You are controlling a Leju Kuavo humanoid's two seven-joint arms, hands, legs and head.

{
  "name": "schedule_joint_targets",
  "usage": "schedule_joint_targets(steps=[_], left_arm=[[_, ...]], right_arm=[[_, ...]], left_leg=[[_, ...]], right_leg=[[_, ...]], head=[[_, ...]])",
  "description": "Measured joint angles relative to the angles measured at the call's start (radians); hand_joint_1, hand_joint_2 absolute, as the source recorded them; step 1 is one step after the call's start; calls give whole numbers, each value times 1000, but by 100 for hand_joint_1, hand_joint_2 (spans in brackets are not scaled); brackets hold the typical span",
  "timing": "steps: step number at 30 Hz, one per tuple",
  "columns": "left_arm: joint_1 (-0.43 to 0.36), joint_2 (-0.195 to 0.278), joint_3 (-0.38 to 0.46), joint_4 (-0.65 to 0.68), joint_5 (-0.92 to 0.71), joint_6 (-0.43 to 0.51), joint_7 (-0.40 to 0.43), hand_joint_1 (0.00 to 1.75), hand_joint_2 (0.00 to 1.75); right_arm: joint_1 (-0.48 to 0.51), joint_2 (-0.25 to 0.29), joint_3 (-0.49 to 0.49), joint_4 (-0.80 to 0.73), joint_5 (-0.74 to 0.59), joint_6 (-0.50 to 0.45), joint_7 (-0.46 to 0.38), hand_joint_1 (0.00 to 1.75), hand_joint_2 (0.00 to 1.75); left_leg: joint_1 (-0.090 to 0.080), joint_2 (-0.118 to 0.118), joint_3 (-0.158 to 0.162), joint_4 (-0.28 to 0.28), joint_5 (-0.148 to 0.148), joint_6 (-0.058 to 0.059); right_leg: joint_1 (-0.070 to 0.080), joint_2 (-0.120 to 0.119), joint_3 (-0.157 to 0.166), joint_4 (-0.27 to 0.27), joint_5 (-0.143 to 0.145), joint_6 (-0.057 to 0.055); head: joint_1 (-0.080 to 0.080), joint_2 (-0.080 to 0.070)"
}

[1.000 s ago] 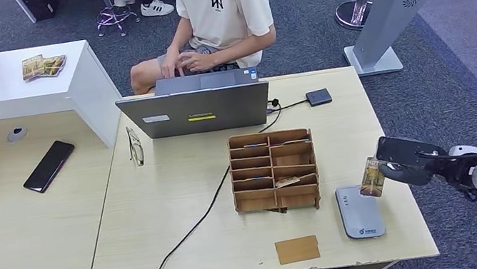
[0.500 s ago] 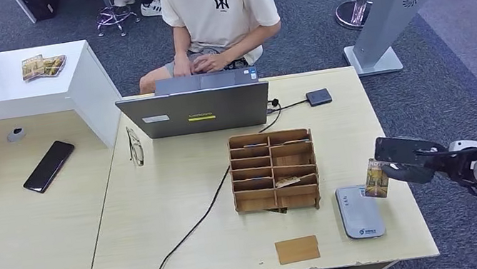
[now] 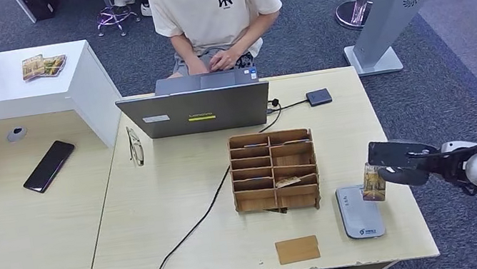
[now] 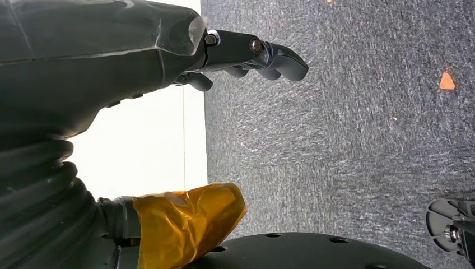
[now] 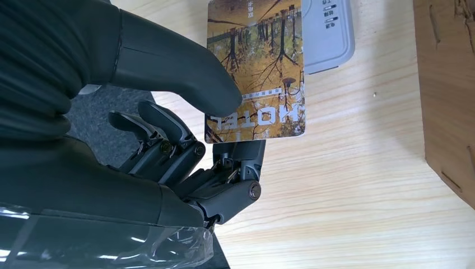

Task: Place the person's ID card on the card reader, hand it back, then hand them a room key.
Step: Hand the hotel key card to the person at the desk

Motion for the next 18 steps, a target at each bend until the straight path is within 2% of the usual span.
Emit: schedule_joint_targets(steps=[7,18], left_arm=[[0,0,0,0,-8,-3,4,0,175],[0,0,0,0,-21,-9,4,0,175]], right_arm=[[-28,5,54,33,5,-2,-3,175,175],[-101,40,187,113,17,-4,7,175,175]], left_leg=[[0,0,0,0,0,0],[0,0,0,0,0,0]], right_leg=[[0,0,0,0,0,0],[0,0,0,0,0,0]], head=[[0,0],[0,0]])
